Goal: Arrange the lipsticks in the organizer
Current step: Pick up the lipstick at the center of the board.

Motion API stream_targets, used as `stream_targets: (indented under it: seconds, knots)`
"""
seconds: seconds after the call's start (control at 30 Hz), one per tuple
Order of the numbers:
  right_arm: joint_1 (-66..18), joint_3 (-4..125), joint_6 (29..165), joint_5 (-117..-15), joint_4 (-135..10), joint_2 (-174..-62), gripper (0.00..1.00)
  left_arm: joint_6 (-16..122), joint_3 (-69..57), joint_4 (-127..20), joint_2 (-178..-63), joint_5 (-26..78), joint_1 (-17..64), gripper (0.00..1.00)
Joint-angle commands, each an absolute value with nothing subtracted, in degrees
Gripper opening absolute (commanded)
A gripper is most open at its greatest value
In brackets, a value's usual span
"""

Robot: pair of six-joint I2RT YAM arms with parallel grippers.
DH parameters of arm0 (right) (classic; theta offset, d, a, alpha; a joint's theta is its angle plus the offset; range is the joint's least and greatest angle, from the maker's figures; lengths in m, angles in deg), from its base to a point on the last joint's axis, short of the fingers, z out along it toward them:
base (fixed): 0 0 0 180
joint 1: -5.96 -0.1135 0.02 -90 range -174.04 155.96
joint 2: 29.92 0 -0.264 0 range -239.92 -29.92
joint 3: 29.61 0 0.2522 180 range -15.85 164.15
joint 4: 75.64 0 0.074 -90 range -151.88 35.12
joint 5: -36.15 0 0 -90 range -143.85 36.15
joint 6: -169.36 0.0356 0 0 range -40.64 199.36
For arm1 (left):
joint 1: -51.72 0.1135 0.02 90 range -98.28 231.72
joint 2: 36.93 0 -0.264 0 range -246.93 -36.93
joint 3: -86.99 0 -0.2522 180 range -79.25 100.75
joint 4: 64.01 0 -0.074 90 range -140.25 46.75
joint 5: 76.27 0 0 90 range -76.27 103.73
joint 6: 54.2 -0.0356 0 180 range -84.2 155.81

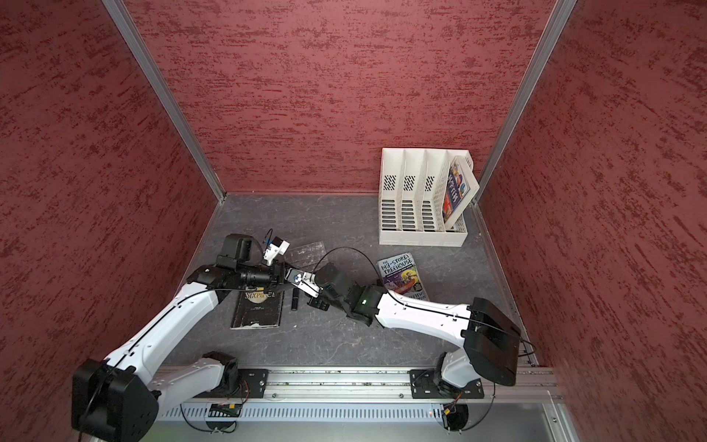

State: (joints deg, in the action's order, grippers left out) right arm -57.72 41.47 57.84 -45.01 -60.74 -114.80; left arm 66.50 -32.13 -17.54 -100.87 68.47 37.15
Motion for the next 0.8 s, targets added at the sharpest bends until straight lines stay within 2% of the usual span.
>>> stream_targets:
  seconds: [0.0,0.13,0.37,0.53,0.63,0.77]
  knots:
    - [-58.72,42.04,56.86,-44.8,-63.52,-114.55,0.16,63.82,-30.45,-16.1,-102.42,67.8,35.54,0.34]
    - [-58.74,41.69,56.61,-44.78,-63.63,-114.3,0.16,62.65,-30.13,-15.56,-102.88,67.23,35.28,0.29]
    - [-58.74,41.87,56.2,-44.82,-63.66,-114.43,0.17,61.56,-29.27,-15.81,-103.92,66.81,35.13,0.24]
    - [-58.75,42.6,56.59,-43.84,-62.76,-115.42,0.22,61.85,-29.0,-17.56,-103.82,66.91,34.93,0.18]
    - [-58.77,42.59,57.21,-43.06,-62.55,-115.5,0.28,62.7,-29.23,-19.34,-104.18,66.53,35.38,0.17]
    - [-58.45,42.51,59.38,-41.21,-62.29,-115.26,0.46,63.22,-29.77,-20.54,-105.37,65.71,36.7,0.17]
